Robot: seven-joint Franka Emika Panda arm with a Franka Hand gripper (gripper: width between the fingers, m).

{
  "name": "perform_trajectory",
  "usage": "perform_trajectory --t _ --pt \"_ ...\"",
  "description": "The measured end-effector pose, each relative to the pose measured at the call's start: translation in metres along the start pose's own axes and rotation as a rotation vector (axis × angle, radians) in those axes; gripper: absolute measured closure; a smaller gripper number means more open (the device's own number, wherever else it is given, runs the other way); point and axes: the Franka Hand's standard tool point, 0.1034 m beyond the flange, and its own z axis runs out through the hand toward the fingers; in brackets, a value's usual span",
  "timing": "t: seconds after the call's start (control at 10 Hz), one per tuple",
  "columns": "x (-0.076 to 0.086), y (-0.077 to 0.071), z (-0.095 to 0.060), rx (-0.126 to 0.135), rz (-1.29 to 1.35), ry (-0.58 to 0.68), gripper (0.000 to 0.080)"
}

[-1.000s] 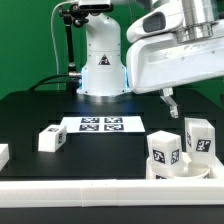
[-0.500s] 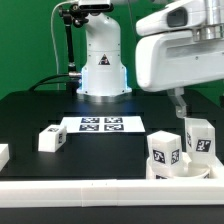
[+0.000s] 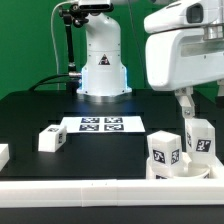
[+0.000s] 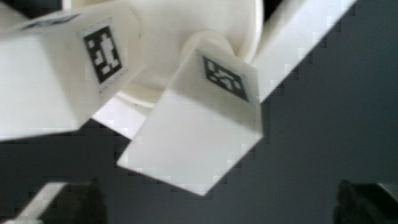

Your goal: Assemble stool

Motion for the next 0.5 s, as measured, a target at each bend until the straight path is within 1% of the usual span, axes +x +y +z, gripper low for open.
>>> perform_trajectory --t 0.1,0.3,0.4,0.5 --pt "-0.0014 0.0012 0.0013 0.0 -0.132 -0.002 0.0151" --pt "-0.0016 0.0011 0.0055 -0.009 -0.381 -0.017 0.0151" --pt "-0.0015 0.0001 0.0097 -0.007 -0.494 -0.027 0.0151" --pt "-0.0025 0.0016 0.0098 -0.007 -0.531 -0.027 0.0151"
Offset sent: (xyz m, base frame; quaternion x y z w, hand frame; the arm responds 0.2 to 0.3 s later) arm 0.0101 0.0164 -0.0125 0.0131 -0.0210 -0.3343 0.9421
